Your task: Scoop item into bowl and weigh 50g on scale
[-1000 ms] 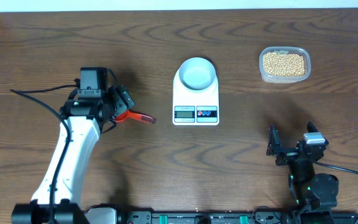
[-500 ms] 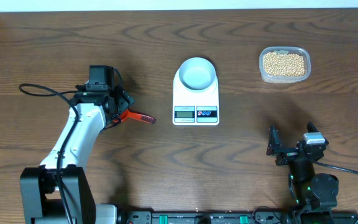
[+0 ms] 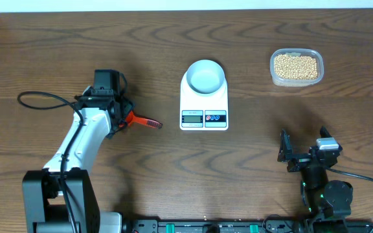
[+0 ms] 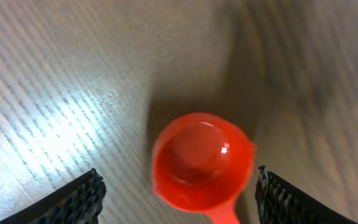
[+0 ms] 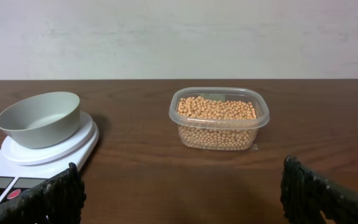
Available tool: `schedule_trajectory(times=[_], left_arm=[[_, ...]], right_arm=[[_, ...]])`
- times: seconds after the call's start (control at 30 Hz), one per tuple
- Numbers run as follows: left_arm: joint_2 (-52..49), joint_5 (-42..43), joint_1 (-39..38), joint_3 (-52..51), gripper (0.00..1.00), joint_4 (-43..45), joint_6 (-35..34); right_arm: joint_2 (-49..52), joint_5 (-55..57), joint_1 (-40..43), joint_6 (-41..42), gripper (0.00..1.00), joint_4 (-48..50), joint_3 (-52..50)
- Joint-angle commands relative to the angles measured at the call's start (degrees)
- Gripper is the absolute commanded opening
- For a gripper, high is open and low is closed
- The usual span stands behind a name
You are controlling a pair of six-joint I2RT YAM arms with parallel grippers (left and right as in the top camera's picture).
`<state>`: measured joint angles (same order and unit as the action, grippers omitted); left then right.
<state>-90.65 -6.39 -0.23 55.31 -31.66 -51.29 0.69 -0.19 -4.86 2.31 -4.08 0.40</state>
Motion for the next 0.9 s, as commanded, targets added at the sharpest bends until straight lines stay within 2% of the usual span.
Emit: schedule_trajectory(times=[0.0, 0.07, 0.4, 0.43, 0.47, 0.53, 0.6, 0.8, 0.87], left_arm=[[-1.18, -1.81, -0.11, -1.88, 0.79, 0.31, -3.28], [-1.73, -1.79, -0.11, -2.29, 0.77, 0.85, -3.3], [-9.2, -1.57, -0.11, -3.02, 0.51, 5.03, -8.33], [-10.14, -1.55, -0.11, -3.02, 0.43, 5.03, -9.51], [-10.4, -1.49, -0.11, -3.02, 0.41, 5.01, -9.92], [-10.88, -0.87, -0.11, -3.02, 0.29, 5.11, -10.4], [-10.84, -0.48, -0.11, -3.02, 0.08, 5.25, -10.38], [-10.82, -0.5, -0.11, -3.02, 0.07, 5.66, -10.27], [-10.69, -0.52, -0.04, -2.99, 0.07, 5.64, -8.11]], right_arm=[[-0.31, 0.04, -0.48, -0.7, 0.99, -0.26, -0.09], [-0.31, 0.04, -0.48, -0.7, 0.99, -0.26, -0.09], [-0.31, 0.04, -0.48, -0.7, 0.99, -0.26, -0.09], [-0.31, 0.04, -0.48, -0.7, 0.99, -0.26, -0.09], [-0.31, 0.04, -0.48, -0.7, 0.99, -0.26, -0.09], [-0.31, 0.04, -0.48, -0.7, 0.99, -0.26, -0.09], [-0.31, 0.04, -0.48, -0.7, 0.99, -0.26, -0.09], [-0.31, 0.04, -0.48, -0.7, 0.99, -0.26, -0.09], [-0.31, 0.04, -0.48, -0.7, 0.99, -0.26, -0.09]])
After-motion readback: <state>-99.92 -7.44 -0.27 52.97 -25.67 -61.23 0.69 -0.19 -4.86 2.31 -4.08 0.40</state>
